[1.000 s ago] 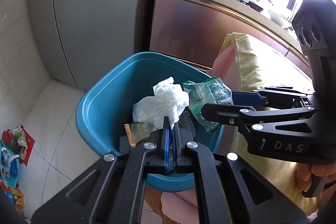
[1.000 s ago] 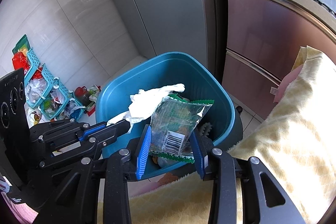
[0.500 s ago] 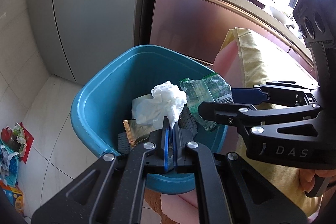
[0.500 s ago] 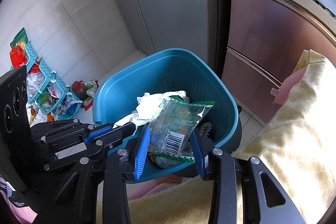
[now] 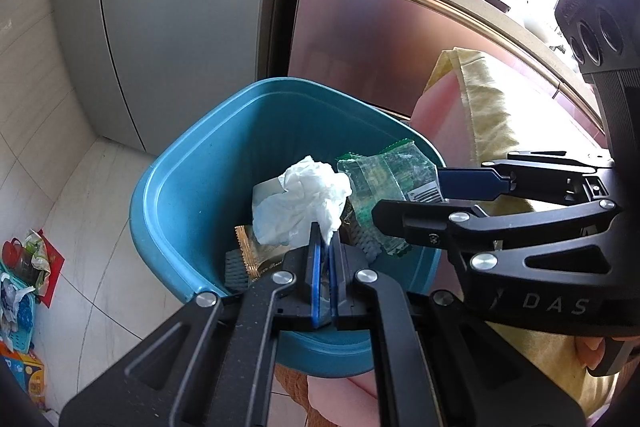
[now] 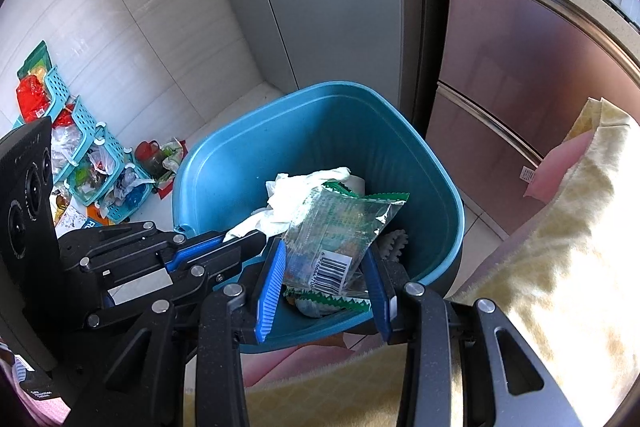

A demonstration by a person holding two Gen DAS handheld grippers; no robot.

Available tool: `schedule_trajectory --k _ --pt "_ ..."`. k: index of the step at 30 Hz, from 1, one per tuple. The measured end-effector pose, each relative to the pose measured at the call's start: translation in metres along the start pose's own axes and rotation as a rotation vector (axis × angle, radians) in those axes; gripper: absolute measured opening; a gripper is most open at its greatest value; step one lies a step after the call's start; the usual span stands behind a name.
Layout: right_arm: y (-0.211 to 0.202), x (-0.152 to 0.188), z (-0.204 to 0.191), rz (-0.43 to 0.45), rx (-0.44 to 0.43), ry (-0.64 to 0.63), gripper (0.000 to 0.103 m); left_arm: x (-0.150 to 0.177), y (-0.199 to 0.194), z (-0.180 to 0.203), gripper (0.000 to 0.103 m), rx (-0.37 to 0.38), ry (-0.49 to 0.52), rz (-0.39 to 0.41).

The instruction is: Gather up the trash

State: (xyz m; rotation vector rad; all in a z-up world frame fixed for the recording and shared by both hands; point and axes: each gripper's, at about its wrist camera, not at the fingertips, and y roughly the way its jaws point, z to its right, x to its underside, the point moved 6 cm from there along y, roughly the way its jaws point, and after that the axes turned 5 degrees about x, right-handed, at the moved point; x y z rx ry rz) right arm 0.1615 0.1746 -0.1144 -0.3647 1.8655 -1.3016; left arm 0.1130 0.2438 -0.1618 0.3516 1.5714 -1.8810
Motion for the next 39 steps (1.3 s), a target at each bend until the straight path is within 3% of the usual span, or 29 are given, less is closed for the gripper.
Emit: schedule_trajectory --k 18,24,26,29,31,34,39 --pt "0.008 -0.001 -0.004 -0.032 0.017 -0.012 0.037 0.006 0.017 -0.005 0.004 0.034 -0.017 -0.055" --pt "0.006 0.0 -0.001 -0.014 0.005 0.007 0.042 0.007 0.018 -0.008 0.024 0.04 -0.027 -0.056" --pt "0.004 0.001 0.002 -0.002 -0.005 0.014 0.044 0.007 0.014 -0.008 0.042 0.032 -0.024 -0.044" --pt "-0.005 0.004 0.004 0.036 -0.034 0.03 0.05 0.006 0.006 -0.008 0.056 0.018 -0.011 -0.017" --pt "-0.013 0.007 0.005 0.068 -0.042 0.038 0.061 0.005 -0.002 -0.008 0.068 0.008 -0.007 0.007" --pt "-0.026 0.012 0.013 0.111 -0.057 0.083 0.063 0.004 -0.017 -0.008 0.082 -0.011 0.006 0.049" --pt "-0.056 0.027 0.029 0.195 -0.081 0.151 0.066 0.001 -0.046 -0.002 0.095 -0.034 0.035 0.127"
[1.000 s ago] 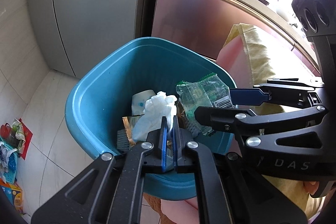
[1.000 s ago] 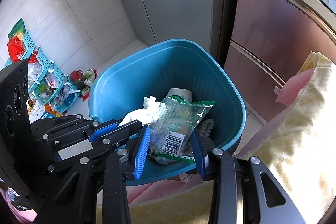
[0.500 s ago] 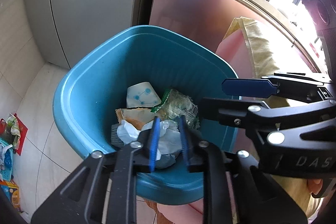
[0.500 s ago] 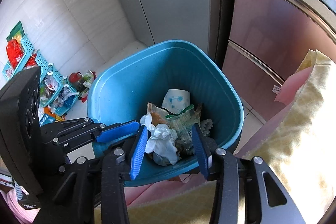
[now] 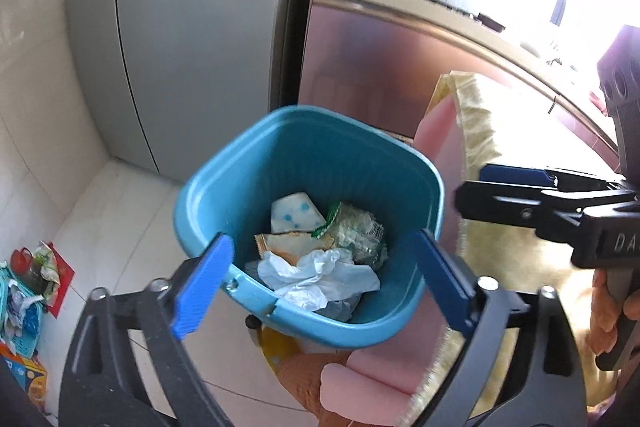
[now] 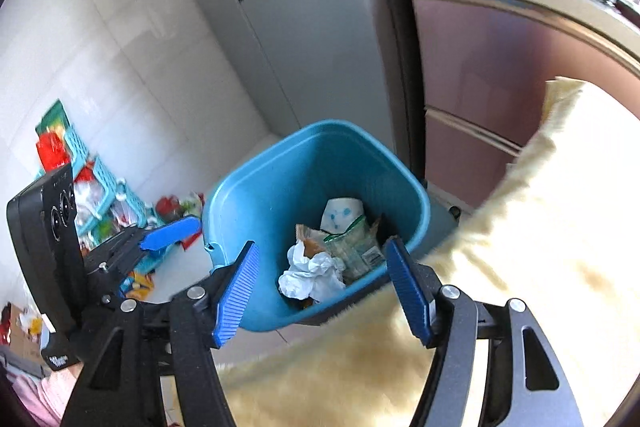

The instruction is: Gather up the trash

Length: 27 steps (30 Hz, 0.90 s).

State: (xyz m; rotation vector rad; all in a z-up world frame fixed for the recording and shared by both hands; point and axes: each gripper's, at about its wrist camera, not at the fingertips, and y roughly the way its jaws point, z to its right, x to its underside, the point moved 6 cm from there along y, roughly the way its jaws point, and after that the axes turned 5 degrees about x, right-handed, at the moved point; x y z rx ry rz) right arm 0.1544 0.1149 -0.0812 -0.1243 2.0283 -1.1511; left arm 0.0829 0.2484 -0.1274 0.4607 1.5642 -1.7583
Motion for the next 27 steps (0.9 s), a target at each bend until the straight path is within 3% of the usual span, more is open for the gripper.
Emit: schedule_trajectory --k 8,11,21,27 --pt "-0.079 0.024 0.015 0.194 0.076 0.033 0.082 -0.011 -0.047 0.04 0.097 0.035 0.061 0.134" --pt "-0.105 0.039 0.026 0.253 0.132 0.064 0.083 -0.012 -0.059 0.06 0.097 0.061 0.082 0.165" --pt "-0.191 0.091 0.065 0.46 0.429 0.141 0.093 -0.011 -0.078 0.134 0.097 0.09 0.172 0.256" --pt "-0.227 0.123 0.083 0.539 0.546 0.179 0.096 -0.008 -0.08 0.181 0.097 0.144 0.218 0.293"
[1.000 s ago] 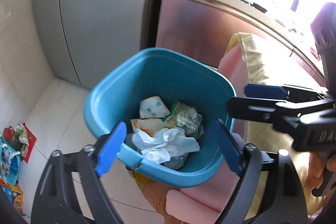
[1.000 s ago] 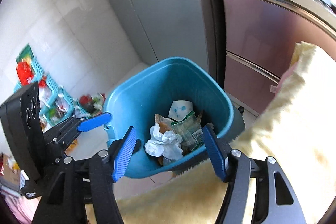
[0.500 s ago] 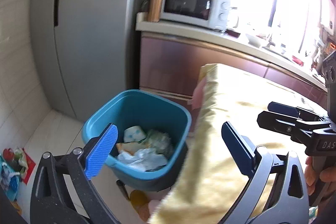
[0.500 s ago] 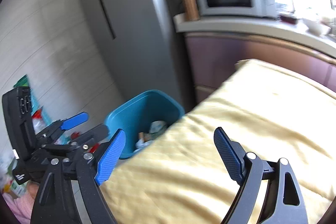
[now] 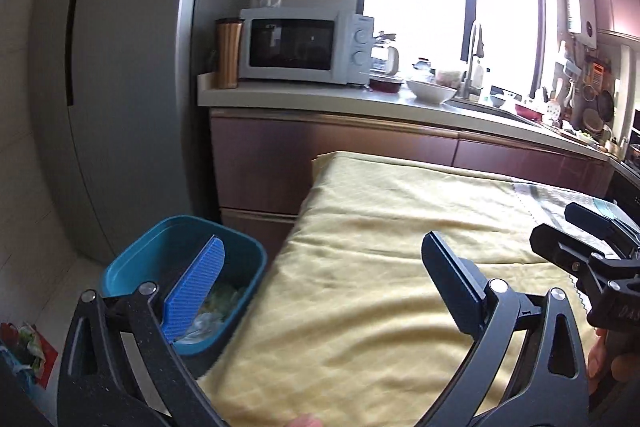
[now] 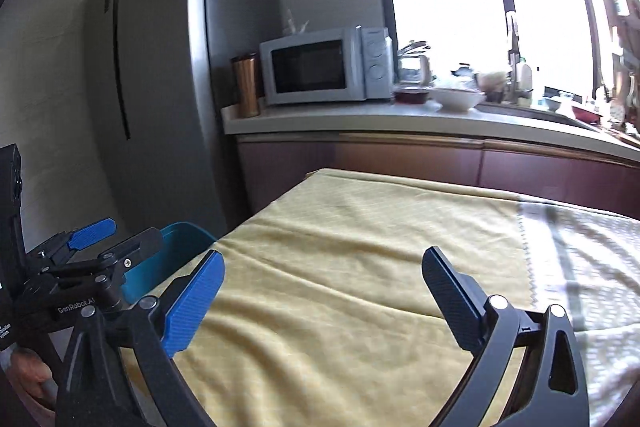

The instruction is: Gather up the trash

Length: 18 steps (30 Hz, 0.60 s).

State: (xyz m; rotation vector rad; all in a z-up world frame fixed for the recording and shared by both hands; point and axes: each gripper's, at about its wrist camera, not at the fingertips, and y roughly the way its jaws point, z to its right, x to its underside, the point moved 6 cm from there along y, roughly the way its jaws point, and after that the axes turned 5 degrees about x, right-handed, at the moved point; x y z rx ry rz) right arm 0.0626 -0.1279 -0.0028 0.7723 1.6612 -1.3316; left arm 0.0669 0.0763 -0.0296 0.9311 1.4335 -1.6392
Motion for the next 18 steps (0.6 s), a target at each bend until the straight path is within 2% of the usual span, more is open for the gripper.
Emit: schedule_trajectory --k 8,18 --pt "-0.032 0.008 0.037 0.077 0.122 0.025 0.096 0.004 -0.001 0.05 0.097 0.046 0.079 0.033" --pt "-0.044 0.014 0.051 0.11 0.182 0.042 0.096 0.009 -0.008 0.064 0.097 0.065 0.097 0.084"
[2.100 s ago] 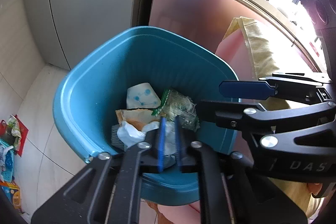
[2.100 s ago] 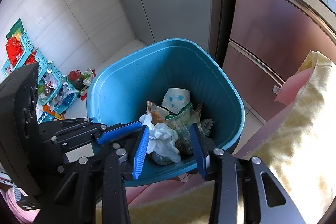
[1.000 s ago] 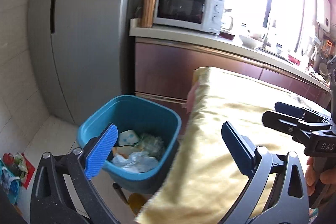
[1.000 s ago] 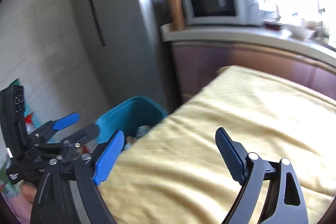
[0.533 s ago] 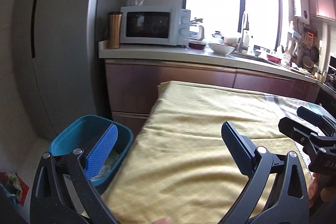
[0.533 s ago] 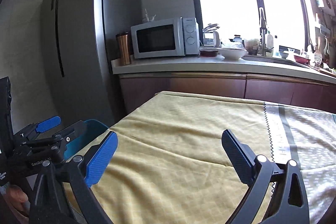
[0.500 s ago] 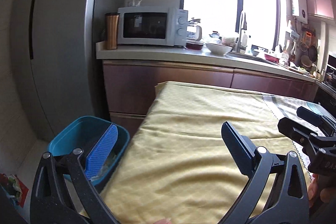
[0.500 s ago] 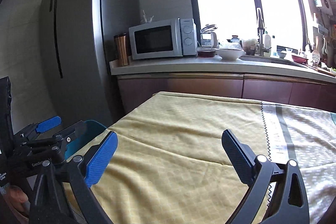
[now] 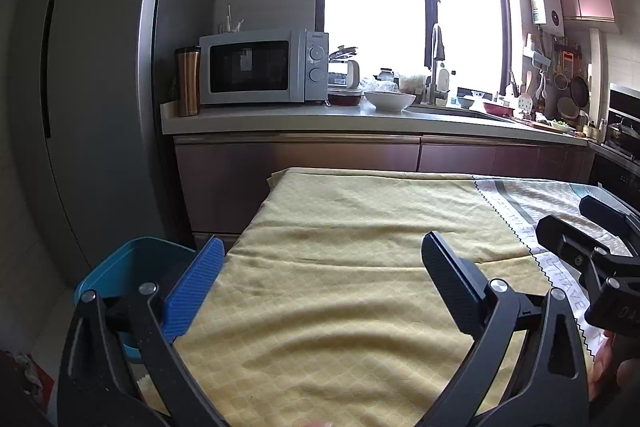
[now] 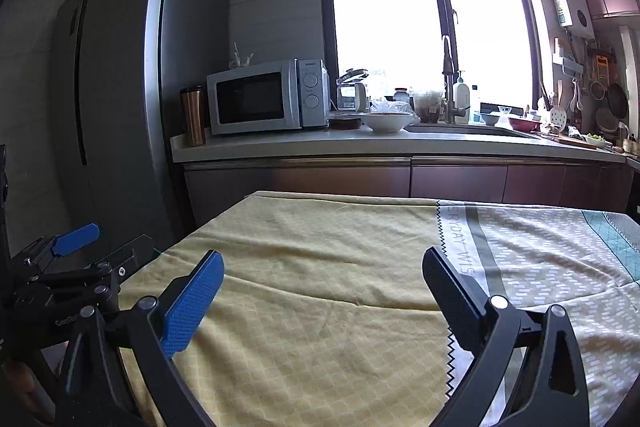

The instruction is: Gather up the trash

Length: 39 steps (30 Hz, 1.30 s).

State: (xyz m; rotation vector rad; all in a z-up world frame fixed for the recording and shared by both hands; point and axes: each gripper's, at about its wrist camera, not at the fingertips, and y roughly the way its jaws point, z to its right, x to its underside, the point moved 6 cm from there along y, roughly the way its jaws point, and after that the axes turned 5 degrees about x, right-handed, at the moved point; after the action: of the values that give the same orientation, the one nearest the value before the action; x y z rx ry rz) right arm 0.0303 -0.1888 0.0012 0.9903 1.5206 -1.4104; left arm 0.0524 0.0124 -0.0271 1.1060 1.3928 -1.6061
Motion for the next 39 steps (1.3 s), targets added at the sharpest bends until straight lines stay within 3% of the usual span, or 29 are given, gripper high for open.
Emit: schedule_trajectory --k 10,39 --pt "-0.015 0.001 -0.002 0.04 0.012 -0.013 0.096 -0.001 -0.012 0.008 0.097 -0.009 0.025 0.043" --pt "-0.021 0.003 0.0 0.044 0.023 0.001 0.096 -0.004 -0.026 -0.001 0.097 -0.043 0.0 0.087"
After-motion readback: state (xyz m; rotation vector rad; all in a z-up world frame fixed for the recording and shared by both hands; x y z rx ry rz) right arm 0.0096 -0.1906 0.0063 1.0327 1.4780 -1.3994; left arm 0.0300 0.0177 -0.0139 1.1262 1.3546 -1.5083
